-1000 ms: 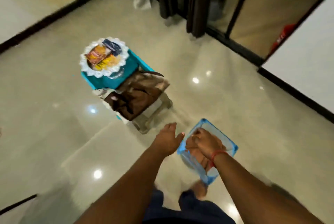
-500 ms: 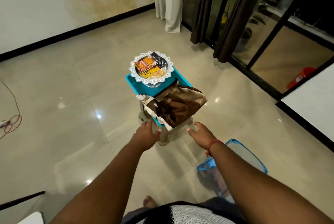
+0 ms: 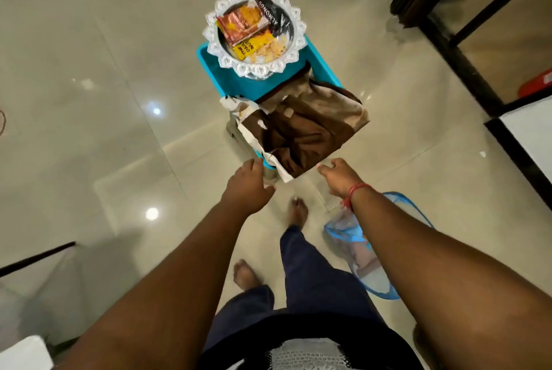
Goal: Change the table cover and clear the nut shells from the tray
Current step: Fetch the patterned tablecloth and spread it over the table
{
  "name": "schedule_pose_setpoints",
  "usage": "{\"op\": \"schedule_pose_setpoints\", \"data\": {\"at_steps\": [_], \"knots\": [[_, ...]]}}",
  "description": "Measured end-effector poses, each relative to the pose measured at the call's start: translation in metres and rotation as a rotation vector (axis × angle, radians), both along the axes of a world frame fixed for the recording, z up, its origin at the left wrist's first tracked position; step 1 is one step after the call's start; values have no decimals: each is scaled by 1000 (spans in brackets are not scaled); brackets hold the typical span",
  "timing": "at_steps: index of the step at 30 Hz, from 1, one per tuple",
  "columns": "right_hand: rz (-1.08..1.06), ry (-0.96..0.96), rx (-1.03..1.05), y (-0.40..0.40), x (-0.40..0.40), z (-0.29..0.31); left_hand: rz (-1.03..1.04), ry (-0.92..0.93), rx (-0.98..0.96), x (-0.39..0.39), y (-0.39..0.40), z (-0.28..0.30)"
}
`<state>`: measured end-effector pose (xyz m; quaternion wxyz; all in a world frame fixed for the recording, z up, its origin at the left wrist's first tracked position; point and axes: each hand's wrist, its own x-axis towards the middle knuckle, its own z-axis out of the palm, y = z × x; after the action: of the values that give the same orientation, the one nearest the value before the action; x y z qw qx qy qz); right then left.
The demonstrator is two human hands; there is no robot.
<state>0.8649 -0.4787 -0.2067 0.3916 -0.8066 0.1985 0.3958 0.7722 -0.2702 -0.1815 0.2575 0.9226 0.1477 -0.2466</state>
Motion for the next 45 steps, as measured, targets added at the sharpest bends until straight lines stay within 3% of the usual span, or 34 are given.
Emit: {"op": "schedule_pose_setpoints", "data": {"at_steps": [5,11,15,20,28,33,38,43,45], "knots": [[-278,94,96,-7,61,-37,-180,-28,195,48,-32,-31],[-578,406,287,-9,116,-71,-313,96,330,90,-63,-72],[-595,491,288,1,125,-79,-290,118,351,99,-70,-81],[-627,424,352,16,131,-67,-213,62,293,112,-71,-76],[-855,321,747,44,117,6,94,-330,125,109,-29,-27],[-867,304,916,83,75,62,328,-453,-73,76,6,13],[-786,279,1080,141,11,118,717,-572,-337,16,46,57],[-568,286,1190,212,-88,180,1074,-570,-1106,-96,99,114],[-406,323,1227,245,-138,203,1167,-569,-1308,-161,124,138]]}}
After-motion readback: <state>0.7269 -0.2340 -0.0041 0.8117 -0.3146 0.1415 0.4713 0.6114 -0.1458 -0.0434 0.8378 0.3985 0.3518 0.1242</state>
